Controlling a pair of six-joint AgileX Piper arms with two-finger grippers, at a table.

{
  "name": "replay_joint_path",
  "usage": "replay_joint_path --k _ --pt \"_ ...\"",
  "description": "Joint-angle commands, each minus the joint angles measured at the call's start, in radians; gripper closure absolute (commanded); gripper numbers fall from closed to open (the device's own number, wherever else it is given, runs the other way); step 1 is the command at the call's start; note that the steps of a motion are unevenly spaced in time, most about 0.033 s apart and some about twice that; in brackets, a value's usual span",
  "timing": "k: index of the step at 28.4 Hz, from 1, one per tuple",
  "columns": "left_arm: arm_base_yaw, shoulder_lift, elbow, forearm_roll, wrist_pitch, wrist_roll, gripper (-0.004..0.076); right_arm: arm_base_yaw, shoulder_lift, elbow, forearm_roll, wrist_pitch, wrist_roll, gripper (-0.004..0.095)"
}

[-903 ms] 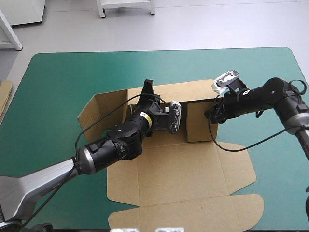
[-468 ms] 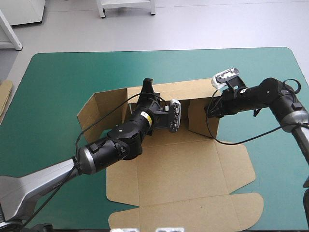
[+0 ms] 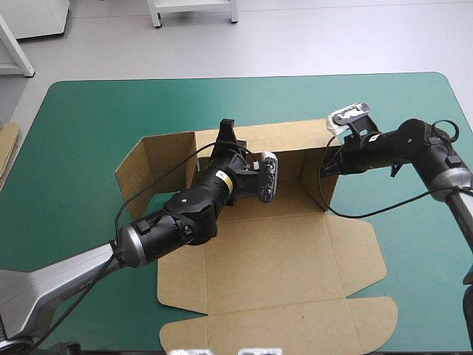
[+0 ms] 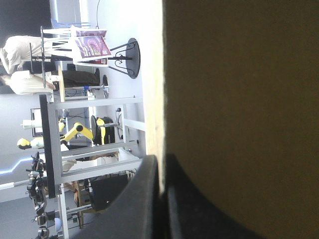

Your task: Fold the box

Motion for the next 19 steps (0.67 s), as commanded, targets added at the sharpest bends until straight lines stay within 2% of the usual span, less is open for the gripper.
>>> replay_joint_path --k 1,6,9,12,14,16,19 --pt "-0.007 -0.036 -0.031 0.043 -0.050 -0.015 0.0732 0.002 -0.030 -0.028 0.070 0.058 -0.022 0.0926" --pt "-0.007 -0.036 -0.031 0.043 -0.081 -0.015 0.0706 0.002 -0.030 -0.028 0.073 0.058 -0.018 0.0925" --pt "-0.019 -0.045 -0.031 0.041 -0.080 -0.015 0.0598 0.002 -0.030 -0.028 0.073 0.058 -0.008 0.0925" --pt "-0.048 -0.063 -0.031 0.033 -0.083 -0.018 0.0430 0.002 -0.030 -0.028 0.073 0.058 0.004 0.0926" --pt "-0.071 -0.079 -0.031 0.022 -0.083 -0.026 0.0351 0.000 -0.030 -0.028 0.070 0.051 0.013 0.0925" --pt "-0.102 -0.091 -0.031 0.006 -0.080 -0.028 0.0311 0.000 -0.030 -0.028 0.056 0.043 0.033 0.0925" --pt "-0.176 -0.112 -0.031 -0.018 -0.079 -0.028 0.0310 0.000 -0.030 -0.028 0.051 0.035 0.042 0.0925"
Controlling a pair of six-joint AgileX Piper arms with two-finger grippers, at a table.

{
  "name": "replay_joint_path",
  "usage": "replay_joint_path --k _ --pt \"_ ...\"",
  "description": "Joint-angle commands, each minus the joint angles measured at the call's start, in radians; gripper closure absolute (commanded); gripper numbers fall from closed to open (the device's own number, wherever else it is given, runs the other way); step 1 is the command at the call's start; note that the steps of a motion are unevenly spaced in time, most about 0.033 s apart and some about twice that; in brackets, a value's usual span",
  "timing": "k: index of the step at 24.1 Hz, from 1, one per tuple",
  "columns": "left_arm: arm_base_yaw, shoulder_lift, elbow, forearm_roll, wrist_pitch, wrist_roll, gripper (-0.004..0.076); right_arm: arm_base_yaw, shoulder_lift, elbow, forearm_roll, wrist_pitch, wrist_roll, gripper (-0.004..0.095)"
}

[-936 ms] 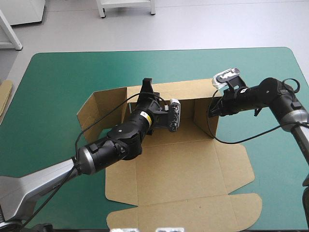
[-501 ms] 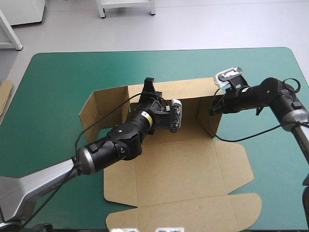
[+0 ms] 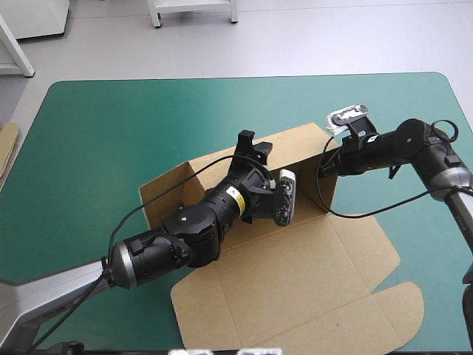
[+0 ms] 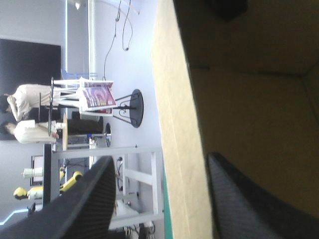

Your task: Fold the box

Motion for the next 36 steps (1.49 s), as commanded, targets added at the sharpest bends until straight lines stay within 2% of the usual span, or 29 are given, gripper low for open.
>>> replay_joint_path --k 1,5,10,14,16,21,25,31,36 --pt "-0.093 -0.064 -0.031 0.003 -0.021 -0.026 0.0310 0.002 -0.034 -0.028 0.027 0.010 0.030 0.0925" --pt "-0.183 -0.084 -0.043 -0.047 -0.041 -0.112 0.0310 0.002 -0.034 -0.028 -0.002 0.008 0.057 0.0925" --pt "-0.135 -0.097 -0.117 -0.016 -0.050 -0.206 0.0311 0.002 -0.036 -0.028 -0.005 0.008 0.060 0.0925" --pt "0.053 -0.101 -0.244 -0.029 -0.086 -0.248 0.0311 0.002 -0.036 -0.028 -0.005 0.014 0.060 0.0925" --pt "0.201 -0.101 -0.340 -0.037 -0.085 -0.283 0.0311 0.002 -0.036 -0.028 -0.005 0.014 0.060 0.0925" --pt "0.426 -0.101 -0.427 -0.111 -0.028 -0.289 0.0311 0.002 -0.036 -0.028 -0.005 0.014 0.072 0.0925" --pt "0.699 -0.101 -0.432 -0.281 0.099 -0.289 0.0311 0.002 -0.036 -0.028 -0.005 0.014 0.072 0.0925" --pt "1.047 -0.101 -0.403 -0.720 0.119 -0.276 0.0311 0.002 -0.036 -0.028 -0.005 0.014 0.084 0.0925" --pt "1.218 -0.101 -0.311 -0.897 0.122 -0.187 0.0311 0.002 -0.036 -0.028 -0.005 0.010 0.110 0.0925"
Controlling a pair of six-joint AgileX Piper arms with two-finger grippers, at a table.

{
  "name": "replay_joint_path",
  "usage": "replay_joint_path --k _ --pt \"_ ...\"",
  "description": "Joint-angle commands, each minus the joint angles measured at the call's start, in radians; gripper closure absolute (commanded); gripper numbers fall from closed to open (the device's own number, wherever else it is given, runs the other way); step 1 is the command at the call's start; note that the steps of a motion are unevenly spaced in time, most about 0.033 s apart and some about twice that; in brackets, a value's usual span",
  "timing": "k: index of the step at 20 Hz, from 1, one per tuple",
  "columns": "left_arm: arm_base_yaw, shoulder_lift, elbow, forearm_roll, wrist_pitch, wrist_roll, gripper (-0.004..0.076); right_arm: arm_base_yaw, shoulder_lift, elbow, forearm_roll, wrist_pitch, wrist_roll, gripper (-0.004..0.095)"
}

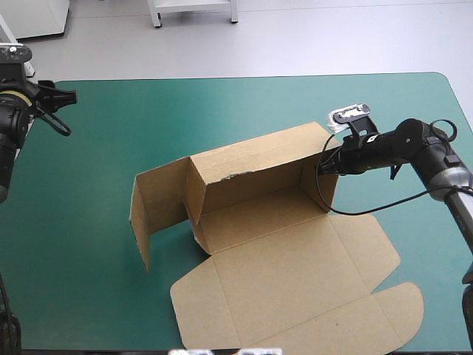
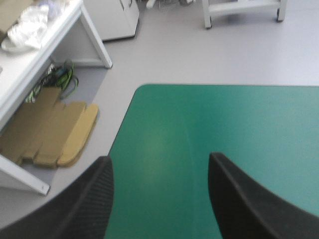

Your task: Fold the box

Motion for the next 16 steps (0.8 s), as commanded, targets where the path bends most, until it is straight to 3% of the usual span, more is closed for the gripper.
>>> replay_joint_path --k 1,4,11,16 --pt "0.090 -0.039 0.043 -0.100 -0.047 0.045 0.0311 -0.001 -0.036 -0.026 0.024 0.017 0.037 0.0925" --pt "0.131 -0.039 0.137 -0.129 -0.019 0.047 0.0311 -0.001 -0.036 -0.038 0.015 0.023 0.065 0.0925" --pt "0.130 -0.039 0.280 -0.276 -0.024 0.108 0.0311 -0.001 -0.036 -0.193 -0.172 0.111 0.258 0.0925" --pt "0.130 -0.039 0.280 -0.361 0.037 0.195 0.0311 -0.001 -0.014 -0.341 -0.248 0.256 0.345 0.0925"
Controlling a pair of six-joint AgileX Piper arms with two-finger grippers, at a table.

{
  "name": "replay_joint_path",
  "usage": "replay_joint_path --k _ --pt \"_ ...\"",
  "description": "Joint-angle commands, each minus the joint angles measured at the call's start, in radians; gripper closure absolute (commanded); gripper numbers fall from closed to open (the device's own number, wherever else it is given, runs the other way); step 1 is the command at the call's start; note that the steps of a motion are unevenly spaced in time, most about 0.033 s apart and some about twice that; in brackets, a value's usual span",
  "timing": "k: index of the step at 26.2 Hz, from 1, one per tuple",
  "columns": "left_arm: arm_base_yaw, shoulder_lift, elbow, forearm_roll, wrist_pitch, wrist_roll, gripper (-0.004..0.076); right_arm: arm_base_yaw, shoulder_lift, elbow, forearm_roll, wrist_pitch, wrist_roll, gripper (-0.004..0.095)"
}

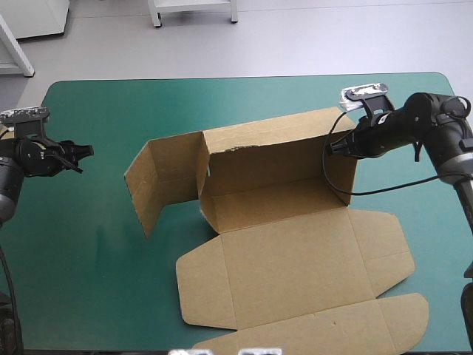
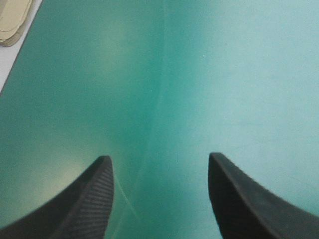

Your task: Fold the box

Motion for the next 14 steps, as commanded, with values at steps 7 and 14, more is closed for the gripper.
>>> replay_joint_path --k 7,14 --pt "0.001 -0.038 -0.027 -0.058 -0.003 0.040 0.0311 -0.002 0.086 -0.251 -0.056 0.152 0.098 0.0925" --pt "0.001 -0.038 -0.027 -0.077 0.023 0.058 0.0311 -0.002 0.210 -0.332 -0.062 0.152 0.126 0.0925"
